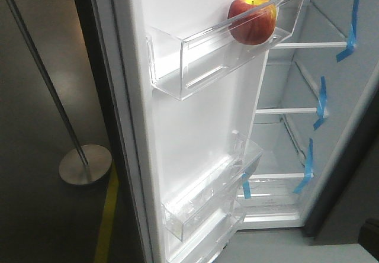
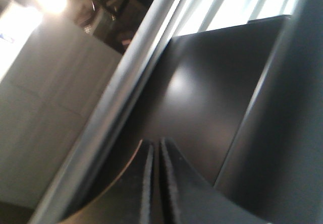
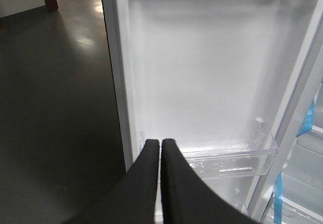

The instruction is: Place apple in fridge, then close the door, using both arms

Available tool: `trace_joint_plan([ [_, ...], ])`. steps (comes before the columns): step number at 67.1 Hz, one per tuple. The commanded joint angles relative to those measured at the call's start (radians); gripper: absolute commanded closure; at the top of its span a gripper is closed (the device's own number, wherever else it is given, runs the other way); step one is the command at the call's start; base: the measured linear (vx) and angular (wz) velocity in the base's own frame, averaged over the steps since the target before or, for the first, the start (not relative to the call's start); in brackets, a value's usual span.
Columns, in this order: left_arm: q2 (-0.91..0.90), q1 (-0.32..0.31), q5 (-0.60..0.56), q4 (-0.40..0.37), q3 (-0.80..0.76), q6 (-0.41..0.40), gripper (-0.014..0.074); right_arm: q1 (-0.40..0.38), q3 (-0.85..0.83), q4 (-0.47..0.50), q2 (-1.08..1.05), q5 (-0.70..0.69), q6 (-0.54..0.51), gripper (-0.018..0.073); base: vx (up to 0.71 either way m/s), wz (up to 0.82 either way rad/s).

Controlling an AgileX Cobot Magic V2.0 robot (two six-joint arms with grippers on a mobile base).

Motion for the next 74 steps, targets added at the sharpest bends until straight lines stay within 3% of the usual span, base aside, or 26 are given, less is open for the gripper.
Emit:
trace_joint_plan([
  [1, 0.11, -0.003, -0.094, -0.018, -0.125, -0.076, 0.0458, -0.005, -0.023, 0.038, 0.012, -0.034, 0.002, 0.0564, 0.0, 0.0],
  [5, 0.193, -0.003, -0.128, -0.009, -0.175, -0.127, 0.0379, -0.005, -0.023, 0.038, 0.012, -0.024, 0.002, 0.0564, 0.0, 0.0],
  [12, 0.301, -0.003, -0.189, 0.072, -0.279, -0.224, 0.0218, -0.005, -0.023, 0.041, 0.012, -0.008, 0.002, 0.0564, 0.0, 0.0],
  [20, 0.423, -0.003, -0.271, 0.201, -0.393, -0.428, 0.0078, -0.005, -0.023, 0.075, 0.012, 0.013, 0.003, 0.0561, 0.0, 0.0],
  [32, 0.577, -0.015, -0.321, 0.381, -0.589, -0.64, 0.0036, -0.005, -0.023, 0.11, 0.012, 0.034, 0.003, 0.0561, 0.0, 0.0],
  [40, 0.651, -0.041, -0.328, 0.425, -0.682, -0.69, 0.0038, -0.005, -0.023, 0.111, 0.012, 0.04, 0.003, 0.0561, 0.0, 0.0],
  [55, 0.69, -0.104, -0.348, 0.454, -0.754, -0.69, 0.0038, -0.005, -0.023, 0.111, 0.012, 0.043, 0.003, 0.0561, 0.0, 0.0],
  [74, 0.688, -0.185, -0.532, 0.551, -0.754, -0.732, 0.0038, -0.005, -0.023, 0.111, 0.012, 0.044, 0.003, 0.0561, 0.0, 0.0],
])
